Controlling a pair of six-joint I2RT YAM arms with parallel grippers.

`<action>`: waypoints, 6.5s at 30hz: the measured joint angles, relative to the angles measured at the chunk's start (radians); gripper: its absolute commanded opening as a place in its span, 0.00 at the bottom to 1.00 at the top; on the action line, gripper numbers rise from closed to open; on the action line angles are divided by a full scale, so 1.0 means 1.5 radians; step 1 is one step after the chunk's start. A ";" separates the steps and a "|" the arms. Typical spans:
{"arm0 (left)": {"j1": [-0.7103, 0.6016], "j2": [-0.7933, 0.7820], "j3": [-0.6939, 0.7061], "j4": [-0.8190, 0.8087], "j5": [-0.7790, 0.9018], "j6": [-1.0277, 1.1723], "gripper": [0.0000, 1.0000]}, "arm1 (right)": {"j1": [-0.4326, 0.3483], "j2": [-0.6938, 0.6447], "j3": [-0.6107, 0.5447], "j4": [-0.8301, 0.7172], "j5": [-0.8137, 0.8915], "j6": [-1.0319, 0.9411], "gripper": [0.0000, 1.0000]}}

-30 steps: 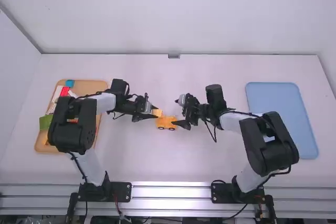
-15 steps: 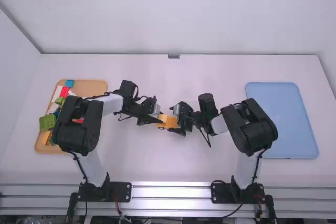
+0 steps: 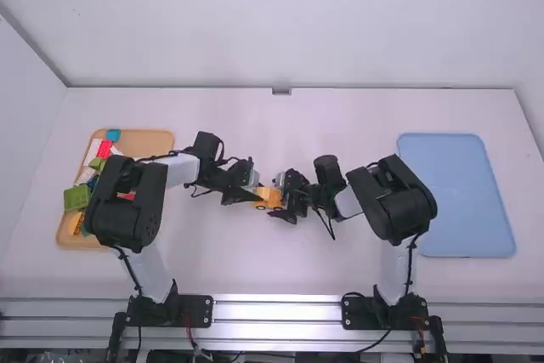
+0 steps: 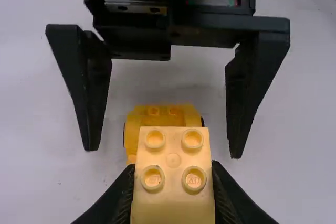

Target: Assemble lego blocks to make yellow taxi

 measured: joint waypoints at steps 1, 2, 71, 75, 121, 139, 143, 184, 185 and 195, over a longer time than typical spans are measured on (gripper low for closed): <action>0.000 0.000 0.000 0.000 -0.003 -0.001 0.02 | 0.002 0.010 0.009 0.000 0.005 0.004 0.98; 0.000 0.000 0.000 -0.001 -0.007 -0.002 0.02 | 0.002 0.015 0.014 0.000 0.009 0.004 0.99; -0.017 0.000 -0.033 0.104 -0.014 -0.133 0.02 | -0.053 0.093 0.060 0.028 -0.119 -0.081 0.99; -0.022 0.000 -0.033 0.105 -0.014 -0.134 0.02 | -0.053 0.093 0.071 0.026 -0.112 -0.081 0.99; -0.021 0.000 -0.015 0.154 -0.071 -0.203 0.02 | -0.074 0.093 0.142 -0.139 -0.093 -0.141 0.55; -0.021 0.000 -0.019 0.169 -0.119 -0.223 0.02 | -0.062 0.093 0.142 -0.132 -0.084 -0.121 0.55; -0.021 0.000 -0.019 0.168 -0.137 -0.232 0.02 | -0.061 0.093 0.142 -0.138 -0.087 -0.132 0.56; -0.028 0.000 -0.047 0.195 -0.132 -0.232 0.05 | -0.049 0.093 0.142 -0.149 -0.091 -0.166 0.56; -0.028 0.000 -0.047 0.195 -0.133 -0.232 0.06 | -0.049 0.093 0.142 -0.149 -0.091 -0.166 0.56; -0.028 -0.002 -0.047 0.195 -0.142 -0.233 0.33 | -0.049 0.093 0.142 -0.149 -0.090 -0.166 0.57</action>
